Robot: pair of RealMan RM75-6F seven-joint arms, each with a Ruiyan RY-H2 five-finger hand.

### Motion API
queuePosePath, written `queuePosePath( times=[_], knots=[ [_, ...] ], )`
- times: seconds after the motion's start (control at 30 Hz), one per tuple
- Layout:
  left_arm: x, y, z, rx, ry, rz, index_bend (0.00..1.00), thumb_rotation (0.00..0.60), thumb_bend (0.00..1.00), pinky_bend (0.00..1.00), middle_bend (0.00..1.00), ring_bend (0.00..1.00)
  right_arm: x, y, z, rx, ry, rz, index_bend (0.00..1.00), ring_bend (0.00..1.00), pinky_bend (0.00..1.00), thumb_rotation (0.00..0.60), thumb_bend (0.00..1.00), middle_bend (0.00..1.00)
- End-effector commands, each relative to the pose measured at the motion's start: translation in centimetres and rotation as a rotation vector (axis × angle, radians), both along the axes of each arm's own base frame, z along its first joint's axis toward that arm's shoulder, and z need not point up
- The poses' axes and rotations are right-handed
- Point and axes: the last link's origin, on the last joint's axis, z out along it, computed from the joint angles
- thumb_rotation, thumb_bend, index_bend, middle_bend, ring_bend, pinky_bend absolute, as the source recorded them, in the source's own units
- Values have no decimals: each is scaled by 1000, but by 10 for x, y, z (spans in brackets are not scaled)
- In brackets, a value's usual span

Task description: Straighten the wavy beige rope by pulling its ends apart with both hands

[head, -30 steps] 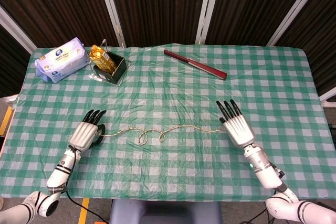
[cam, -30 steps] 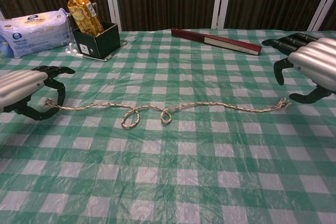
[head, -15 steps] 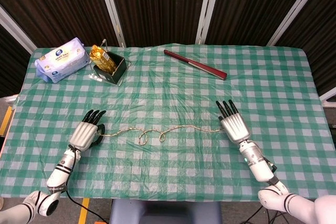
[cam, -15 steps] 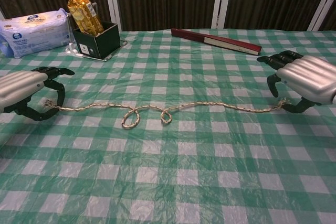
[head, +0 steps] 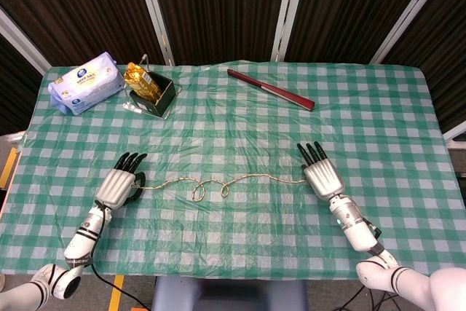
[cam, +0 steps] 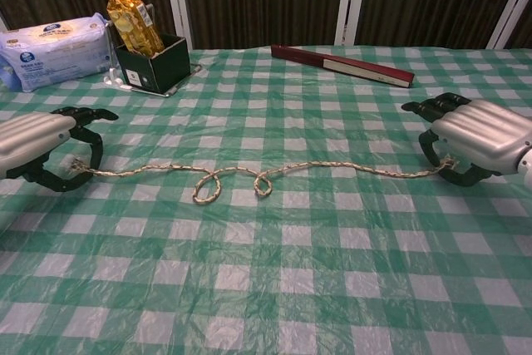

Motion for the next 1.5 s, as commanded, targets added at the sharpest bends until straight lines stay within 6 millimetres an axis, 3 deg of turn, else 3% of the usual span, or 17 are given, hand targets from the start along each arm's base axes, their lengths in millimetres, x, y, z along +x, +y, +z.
queuePosePath(
  times=[0.03, 0.8, 1.1, 1.5],
  knots=[
    [0, 0, 0, 1, 0, 0, 693, 600, 438, 46, 59, 0, 0, 0, 0, 0, 3, -2, 673, 0, 0, 600, 456, 0],
    [0, 3, 10, 38, 10, -9, 693, 600, 438, 46, 60, 0, -1, -4, 7, -18, -2, -17, 782, 0, 0, 600, 630, 33],
    [-5, 9, 28, 88, 53, -21, 693, 600, 438, 47, 60, 0, -6, -5, 41, -88, -50, -31, 786, 0, 0, 600, 630, 35],
    [-25, 11, 54, 140, 82, 22, 689, 600, 440, 47, 61, 0, -46, 7, 94, -194, -79, -121, 787, 0, 0, 600, 630, 39]
  ],
)
